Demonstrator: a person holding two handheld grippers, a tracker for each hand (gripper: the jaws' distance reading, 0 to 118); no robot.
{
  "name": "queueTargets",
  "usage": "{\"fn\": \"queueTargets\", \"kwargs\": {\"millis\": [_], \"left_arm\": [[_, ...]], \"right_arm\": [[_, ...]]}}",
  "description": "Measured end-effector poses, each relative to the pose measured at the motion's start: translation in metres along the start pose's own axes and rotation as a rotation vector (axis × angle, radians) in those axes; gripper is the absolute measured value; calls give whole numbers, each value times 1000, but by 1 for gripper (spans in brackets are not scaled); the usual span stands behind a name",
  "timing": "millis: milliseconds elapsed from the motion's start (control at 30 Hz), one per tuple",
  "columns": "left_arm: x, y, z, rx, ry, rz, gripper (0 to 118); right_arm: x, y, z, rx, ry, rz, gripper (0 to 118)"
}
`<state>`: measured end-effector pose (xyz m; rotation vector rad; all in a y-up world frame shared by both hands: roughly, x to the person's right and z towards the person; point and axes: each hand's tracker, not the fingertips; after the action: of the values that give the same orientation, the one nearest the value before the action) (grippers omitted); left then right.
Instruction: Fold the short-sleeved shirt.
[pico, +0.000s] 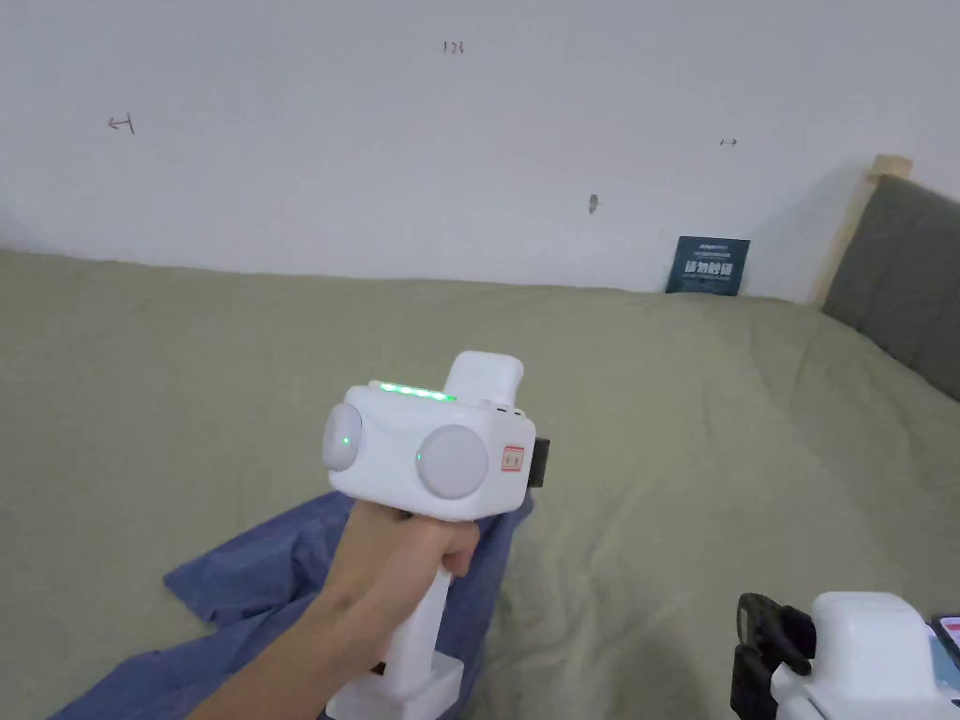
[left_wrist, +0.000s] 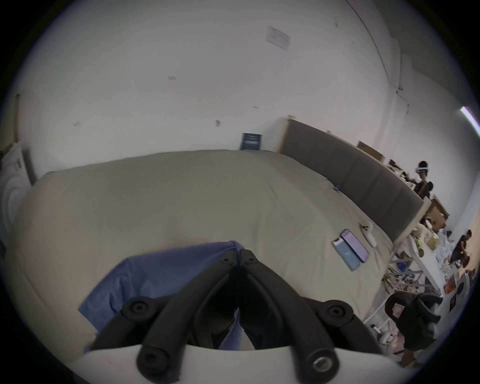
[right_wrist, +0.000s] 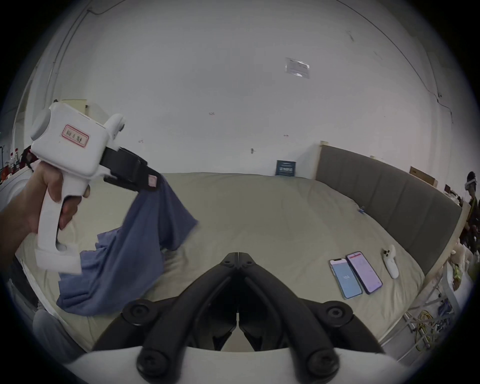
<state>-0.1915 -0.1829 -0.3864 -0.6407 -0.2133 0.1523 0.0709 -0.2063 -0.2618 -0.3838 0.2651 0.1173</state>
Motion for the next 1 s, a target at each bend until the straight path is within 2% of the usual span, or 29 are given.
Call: {"fn": "queueTargets", "kwargs": {"millis": [100, 233, 333, 367, 400, 433, 467, 500, 667, 733, 800, 867, 900, 933, 967, 1000], "left_arm": [[5, -31, -40, -109, -1, 2, 0], [-15, -84, -90, -286, 111, 23, 0], [-29, -100, -96, -300, 105, 57, 0], [-31, -102, -92, -297, 103, 64, 6], [-33, -103, -88, -276, 100, 74, 35], [-35, -102, -81, -259, 97, 73, 74], [-36, -100, -72, -250, 104, 79, 108], [-35, -97, -58, -237, 125, 76, 118], [-43, -84, 45, -51, 195, 56, 117], [-46, -82, 101, 47, 253, 52, 106], [-49, -84, 155, 146, 330, 46, 82], [-50, -93, 207, 241, 424, 33, 67], [-50, -101, 233, 289, 481, 37, 47], [-50, -109, 258, 341, 522, 39, 16], [-49, -115, 276, 379, 538, 33, 0], [-50, -123, 292, 401, 588, 38, 0]], "right_arm": [[8, -7, -6, -19, -13, -9, 2], [11, -20, -18, -55, -16, -9, 2], [11, -25, -25, -77, -9, -19, 2], [11, -25, -26, -79, -7, -19, 2], [9, -25, -27, -80, -8, -19, 2], [7, -24, -27, -81, -6, -21, 2], [6, -22, -26, -79, -1, -25, 2], [4, -20, -25, -74, 5, -28, 2], [-8, -5, -6, -17, 42, -30, 2], [-14, 1, 4, 10, 57, -33, 2], [-20, 7, 15, 38, 73, -34, 2], [-27, 12, 26, 64, 86, -30, 2], [-31, 15, 32, 78, 91, -31, 2], [-35, 17, 37, 95, 98, -32, 2], [-38, 19, 42, 106, 102, -34, 2], [-43, 21, 46, 113, 106, -34, 2]]}}
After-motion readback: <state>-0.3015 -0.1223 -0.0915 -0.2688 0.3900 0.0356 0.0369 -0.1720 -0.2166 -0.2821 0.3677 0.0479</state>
